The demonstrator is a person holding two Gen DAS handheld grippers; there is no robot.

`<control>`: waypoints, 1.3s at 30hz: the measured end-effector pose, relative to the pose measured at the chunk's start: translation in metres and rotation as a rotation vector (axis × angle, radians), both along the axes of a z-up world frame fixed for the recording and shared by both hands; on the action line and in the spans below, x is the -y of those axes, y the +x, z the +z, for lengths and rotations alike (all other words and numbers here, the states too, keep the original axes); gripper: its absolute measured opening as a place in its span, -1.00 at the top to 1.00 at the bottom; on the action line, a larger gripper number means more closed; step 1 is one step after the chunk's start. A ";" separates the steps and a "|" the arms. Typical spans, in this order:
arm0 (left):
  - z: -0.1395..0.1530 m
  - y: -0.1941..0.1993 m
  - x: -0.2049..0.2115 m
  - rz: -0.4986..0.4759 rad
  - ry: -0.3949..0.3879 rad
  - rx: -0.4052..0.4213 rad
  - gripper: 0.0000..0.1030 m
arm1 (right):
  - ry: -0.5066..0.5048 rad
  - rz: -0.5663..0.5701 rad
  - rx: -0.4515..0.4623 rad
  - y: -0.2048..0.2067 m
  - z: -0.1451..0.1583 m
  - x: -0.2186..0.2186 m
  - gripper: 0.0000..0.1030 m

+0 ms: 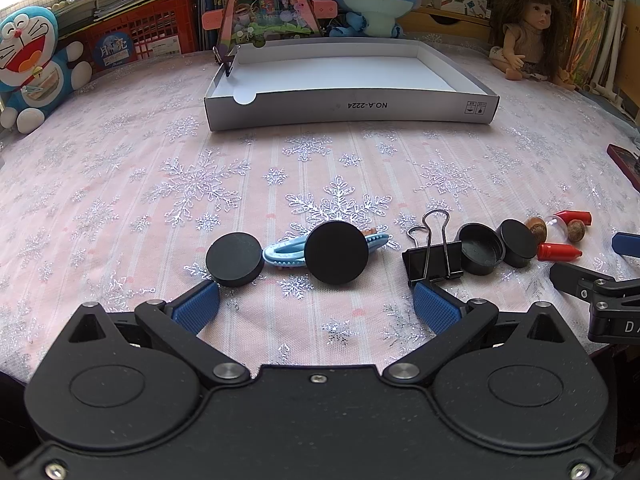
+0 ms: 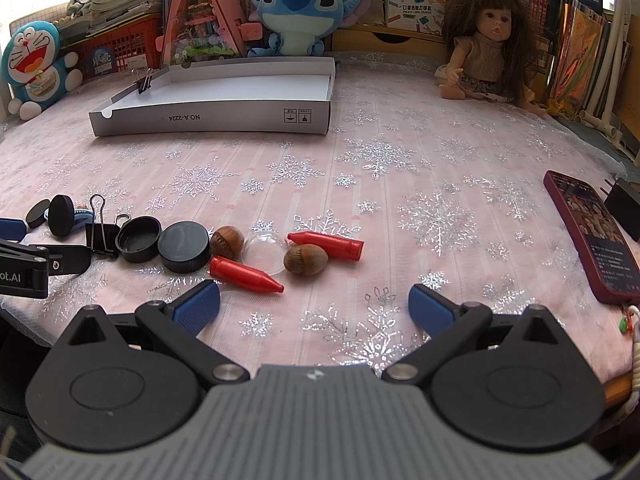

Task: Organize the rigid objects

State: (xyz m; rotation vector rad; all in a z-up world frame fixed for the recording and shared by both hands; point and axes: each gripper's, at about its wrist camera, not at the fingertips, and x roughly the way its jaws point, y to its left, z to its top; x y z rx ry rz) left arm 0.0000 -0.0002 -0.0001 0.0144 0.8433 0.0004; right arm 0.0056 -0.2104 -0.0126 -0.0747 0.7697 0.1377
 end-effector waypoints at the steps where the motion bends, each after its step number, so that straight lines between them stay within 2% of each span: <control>1: 0.000 0.000 0.000 0.000 0.000 0.000 -1.00 | 0.000 0.000 0.000 0.000 0.000 0.000 -1.00; 10: 0.000 0.000 -0.001 -0.004 0.003 0.004 -1.00 | 0.001 0.000 0.002 -0.001 0.000 0.000 -1.00; 16: -0.002 -0.003 -0.007 -0.020 0.003 0.035 -1.00 | 0.010 0.020 0.045 -0.007 -0.003 0.000 -1.00; 22: -0.001 0.000 -0.008 -0.009 -0.009 0.011 -0.98 | 0.015 0.024 0.034 -0.003 -0.001 0.004 -1.00; 30: 0.011 -0.004 -0.022 -0.004 -0.063 0.041 -0.56 | 0.071 0.024 0.078 -0.007 0.009 0.013 -1.00; 35: 0.018 -0.011 -0.033 0.019 -0.092 0.086 -0.39 | 0.097 -0.012 0.111 -0.004 0.015 0.021 -0.86; 39: 0.022 -0.013 -0.037 0.038 -0.075 0.118 -0.18 | 0.101 -0.047 0.115 0.000 0.015 0.026 -0.73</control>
